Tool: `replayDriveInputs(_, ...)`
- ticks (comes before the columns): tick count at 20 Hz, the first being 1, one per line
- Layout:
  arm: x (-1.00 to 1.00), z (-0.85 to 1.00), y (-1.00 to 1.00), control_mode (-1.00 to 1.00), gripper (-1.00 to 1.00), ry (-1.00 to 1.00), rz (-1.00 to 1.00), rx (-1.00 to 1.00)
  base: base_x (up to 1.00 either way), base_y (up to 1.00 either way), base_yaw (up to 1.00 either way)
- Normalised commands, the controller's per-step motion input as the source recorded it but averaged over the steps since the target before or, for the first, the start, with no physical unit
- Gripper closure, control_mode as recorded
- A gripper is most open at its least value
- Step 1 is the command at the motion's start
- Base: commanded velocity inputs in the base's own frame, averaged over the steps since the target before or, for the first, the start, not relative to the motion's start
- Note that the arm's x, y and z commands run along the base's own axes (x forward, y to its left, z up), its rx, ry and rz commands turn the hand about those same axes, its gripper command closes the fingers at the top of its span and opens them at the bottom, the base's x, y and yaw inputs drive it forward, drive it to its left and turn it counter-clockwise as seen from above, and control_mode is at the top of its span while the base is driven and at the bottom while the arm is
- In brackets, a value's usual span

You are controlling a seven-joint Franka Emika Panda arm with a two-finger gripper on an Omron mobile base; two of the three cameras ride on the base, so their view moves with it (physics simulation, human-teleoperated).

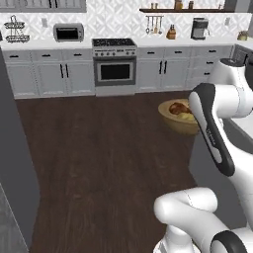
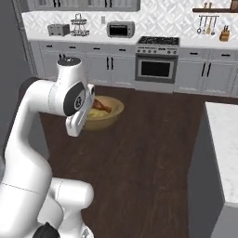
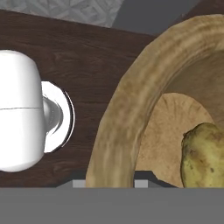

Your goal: Pick the chicken drumstick and potato from their plates and place them in the bowl. Then put the bowl in the fridge.

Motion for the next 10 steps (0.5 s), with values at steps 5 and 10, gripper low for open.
replayDriveInputs(5, 0.0, 0.0, 0.0, 1.0, 1.0, 0.0, 0.0, 0.0, 1.0, -0.03, -0.03)
replayDriveInputs(10, 0.0, 0.0, 0.0, 1.0, 1.0, 0.0, 0.0, 0.0, 1.0, -0.1, 0.0)
